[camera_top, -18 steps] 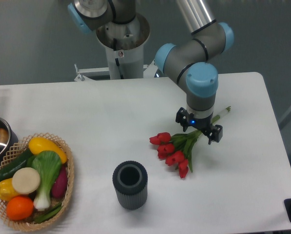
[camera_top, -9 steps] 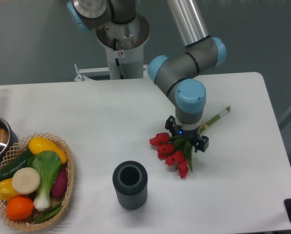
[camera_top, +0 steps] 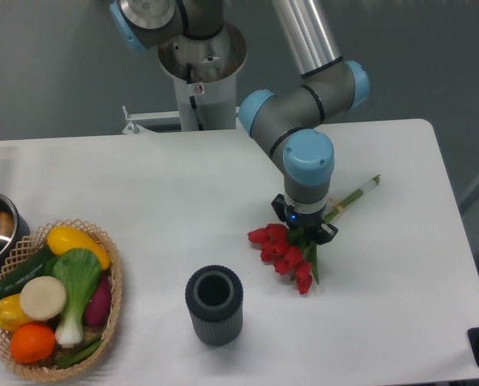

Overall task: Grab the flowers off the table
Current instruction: 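Lift the gripped red tulips up off the table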

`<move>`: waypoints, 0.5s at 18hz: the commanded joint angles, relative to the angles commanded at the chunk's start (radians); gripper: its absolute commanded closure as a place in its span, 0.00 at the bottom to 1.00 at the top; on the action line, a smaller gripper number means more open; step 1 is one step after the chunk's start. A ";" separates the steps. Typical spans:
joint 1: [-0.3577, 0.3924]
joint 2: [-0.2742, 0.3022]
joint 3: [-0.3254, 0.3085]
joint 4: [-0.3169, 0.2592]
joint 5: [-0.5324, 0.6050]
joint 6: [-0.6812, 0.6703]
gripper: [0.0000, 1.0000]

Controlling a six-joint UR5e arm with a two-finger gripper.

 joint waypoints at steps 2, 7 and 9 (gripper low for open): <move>0.032 0.018 0.023 -0.011 -0.003 0.000 1.00; 0.054 0.055 0.074 -0.124 -0.006 0.000 1.00; 0.055 0.071 0.097 -0.150 -0.015 -0.003 1.00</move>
